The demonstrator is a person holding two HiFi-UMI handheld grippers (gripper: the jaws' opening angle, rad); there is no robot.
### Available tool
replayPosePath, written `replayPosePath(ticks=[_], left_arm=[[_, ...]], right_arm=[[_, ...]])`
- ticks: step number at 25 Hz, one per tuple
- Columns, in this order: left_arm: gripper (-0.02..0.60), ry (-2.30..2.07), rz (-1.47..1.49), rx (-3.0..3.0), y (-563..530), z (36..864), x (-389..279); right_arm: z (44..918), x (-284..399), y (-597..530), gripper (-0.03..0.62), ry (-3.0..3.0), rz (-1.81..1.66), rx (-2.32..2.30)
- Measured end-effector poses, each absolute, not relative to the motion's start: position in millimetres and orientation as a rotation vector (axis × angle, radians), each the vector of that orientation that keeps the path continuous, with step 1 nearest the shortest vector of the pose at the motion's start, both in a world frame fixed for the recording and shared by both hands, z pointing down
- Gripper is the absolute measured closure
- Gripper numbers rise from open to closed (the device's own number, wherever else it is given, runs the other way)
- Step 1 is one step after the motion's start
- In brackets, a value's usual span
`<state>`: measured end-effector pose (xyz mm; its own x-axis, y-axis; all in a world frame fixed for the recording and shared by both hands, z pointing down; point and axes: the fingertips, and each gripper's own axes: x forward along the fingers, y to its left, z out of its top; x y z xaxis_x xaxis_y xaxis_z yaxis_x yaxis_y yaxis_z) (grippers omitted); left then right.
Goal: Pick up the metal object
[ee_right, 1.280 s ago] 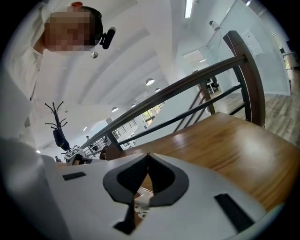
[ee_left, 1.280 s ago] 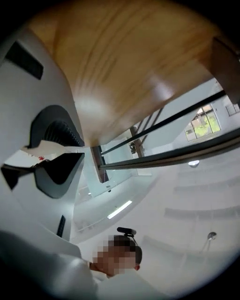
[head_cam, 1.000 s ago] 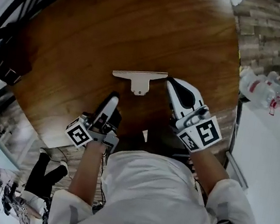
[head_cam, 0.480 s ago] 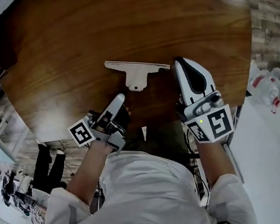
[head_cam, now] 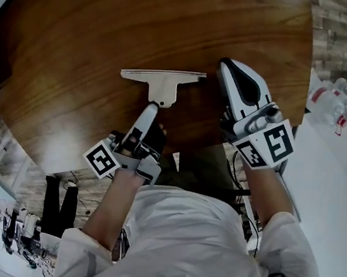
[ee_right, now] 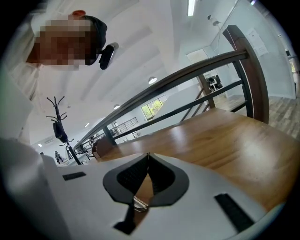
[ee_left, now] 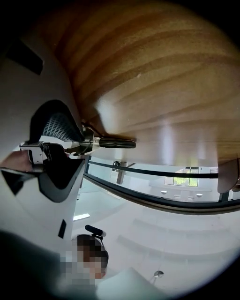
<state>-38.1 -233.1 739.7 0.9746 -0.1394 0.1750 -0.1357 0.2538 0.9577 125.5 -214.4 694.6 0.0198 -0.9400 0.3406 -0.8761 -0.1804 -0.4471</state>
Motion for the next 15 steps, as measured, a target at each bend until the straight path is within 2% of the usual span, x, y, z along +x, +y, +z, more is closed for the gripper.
replayPosePath(ticks=[8, 13, 15], left_arm=[[0.473, -0.23, 0.018, 1.287, -225, 744, -24], [0.546, -0.222, 0.008, 1.3, -228, 739, -17], [0.546, -0.221, 0.009, 1.296, -228, 739, -17]], right_arm=[[698, 123, -211, 0.569, 1.917, -0.896, -2.146], [697, 123, -211, 0.57, 1.912, -0.888, -2.145], [697, 122, -211, 0.571, 1.917, -0.886, -2.142]])
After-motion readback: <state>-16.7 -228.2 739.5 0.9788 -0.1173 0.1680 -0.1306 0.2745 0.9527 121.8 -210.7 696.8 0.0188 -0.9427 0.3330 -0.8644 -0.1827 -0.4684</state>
